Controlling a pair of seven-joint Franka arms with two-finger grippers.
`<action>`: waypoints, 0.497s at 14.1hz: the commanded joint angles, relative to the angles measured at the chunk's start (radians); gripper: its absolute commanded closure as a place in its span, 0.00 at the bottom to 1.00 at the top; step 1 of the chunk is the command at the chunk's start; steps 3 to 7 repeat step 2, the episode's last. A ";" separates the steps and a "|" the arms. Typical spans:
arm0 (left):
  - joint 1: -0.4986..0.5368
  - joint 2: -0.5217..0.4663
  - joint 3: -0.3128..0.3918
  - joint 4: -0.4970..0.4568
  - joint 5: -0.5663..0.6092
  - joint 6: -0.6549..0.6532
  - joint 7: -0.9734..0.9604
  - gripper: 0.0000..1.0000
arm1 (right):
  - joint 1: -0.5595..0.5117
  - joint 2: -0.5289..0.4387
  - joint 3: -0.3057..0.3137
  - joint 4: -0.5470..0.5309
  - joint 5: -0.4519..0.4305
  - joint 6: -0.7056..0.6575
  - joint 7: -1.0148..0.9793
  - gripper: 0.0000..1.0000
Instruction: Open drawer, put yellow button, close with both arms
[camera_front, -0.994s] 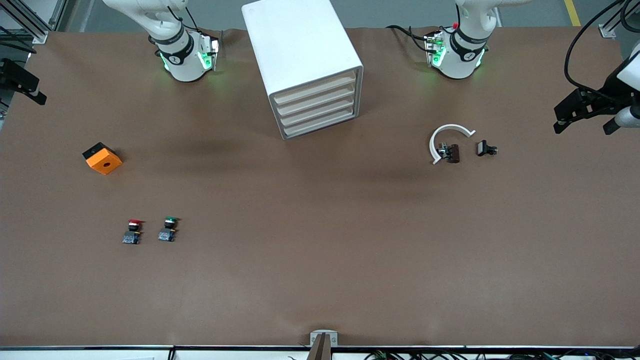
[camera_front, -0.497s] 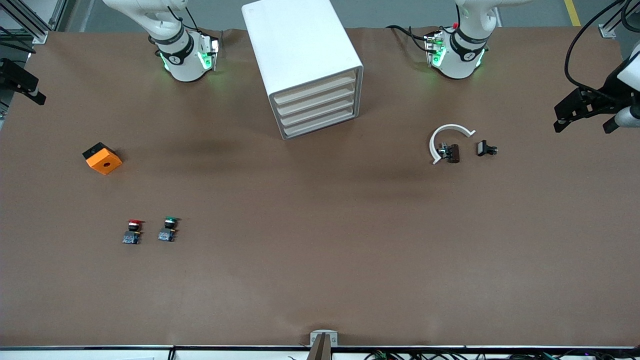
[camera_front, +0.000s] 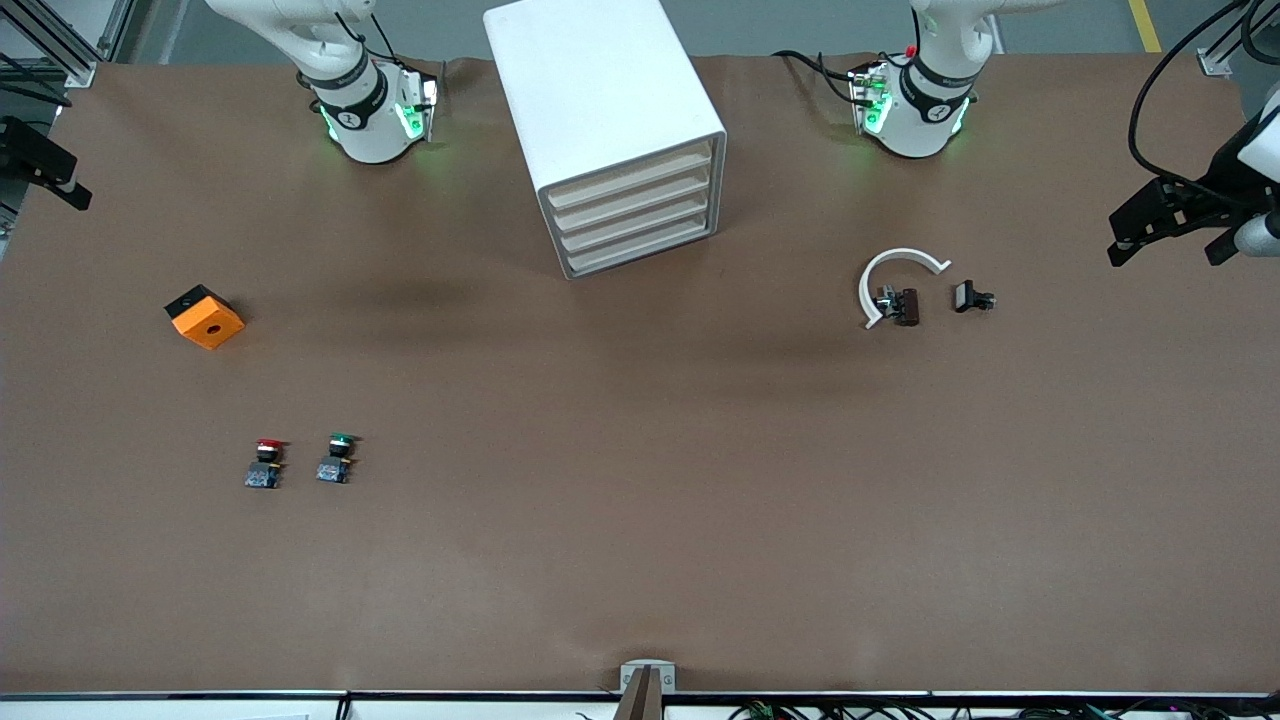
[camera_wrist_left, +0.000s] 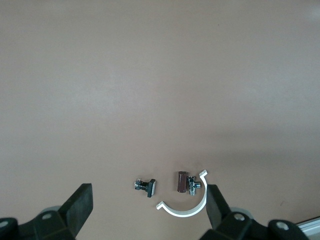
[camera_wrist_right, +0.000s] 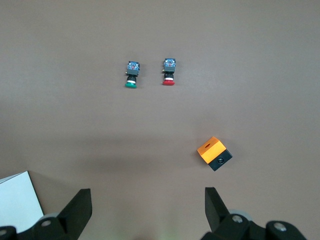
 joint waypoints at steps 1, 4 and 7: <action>0.010 0.009 -0.009 0.028 0.005 -0.025 -0.006 0.00 | -0.004 -0.011 0.001 0.003 -0.011 0.000 -0.008 0.00; 0.010 0.011 -0.009 0.028 0.005 -0.025 -0.005 0.00 | -0.004 -0.010 0.001 0.003 -0.011 0.000 -0.008 0.00; 0.010 0.011 -0.009 0.028 0.005 -0.025 -0.005 0.00 | -0.004 -0.010 0.001 0.003 -0.011 0.000 -0.008 0.00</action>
